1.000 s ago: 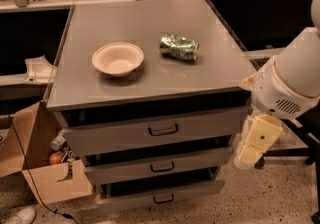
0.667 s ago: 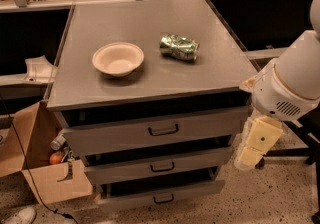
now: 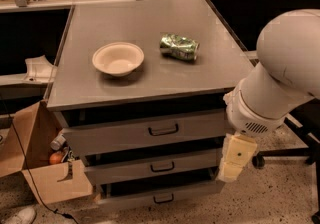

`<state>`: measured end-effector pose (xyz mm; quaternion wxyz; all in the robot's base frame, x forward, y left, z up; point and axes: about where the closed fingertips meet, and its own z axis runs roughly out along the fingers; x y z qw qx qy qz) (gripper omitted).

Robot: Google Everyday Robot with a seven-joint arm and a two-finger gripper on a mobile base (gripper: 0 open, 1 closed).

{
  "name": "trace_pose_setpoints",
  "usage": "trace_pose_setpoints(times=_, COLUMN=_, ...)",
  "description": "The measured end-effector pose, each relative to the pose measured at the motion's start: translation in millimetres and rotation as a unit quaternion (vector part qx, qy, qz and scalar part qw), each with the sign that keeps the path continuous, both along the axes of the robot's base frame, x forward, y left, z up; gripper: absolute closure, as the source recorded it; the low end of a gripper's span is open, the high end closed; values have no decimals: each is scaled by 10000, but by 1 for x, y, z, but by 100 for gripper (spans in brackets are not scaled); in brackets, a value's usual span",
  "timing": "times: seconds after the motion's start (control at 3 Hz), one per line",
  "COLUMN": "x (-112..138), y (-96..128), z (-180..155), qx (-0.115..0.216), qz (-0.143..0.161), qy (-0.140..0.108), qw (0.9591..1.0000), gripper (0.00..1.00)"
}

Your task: Open top drawer

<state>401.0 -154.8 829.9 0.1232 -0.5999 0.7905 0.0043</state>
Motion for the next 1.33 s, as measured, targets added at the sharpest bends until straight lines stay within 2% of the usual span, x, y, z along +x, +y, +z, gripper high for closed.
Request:
trace_pose_setpoints(times=0.33, x=0, y=0, z=0, qx=0, qz=0, qy=1, qw=10000, gripper=0)
trace_pose_setpoints(times=0.67, x=0, y=9, z=-20, qx=2, qz=17, qy=70, qw=10000, gripper=0)
trace_pose_setpoints(times=1.0, x=5, y=31, z=-54, qx=-69, qz=159, qy=248, qw=9995, gripper=0)
trace_pose_setpoints(times=1.33, x=6, y=30, z=-56, qx=-49, qz=123, qy=266, qw=9996, gripper=0)
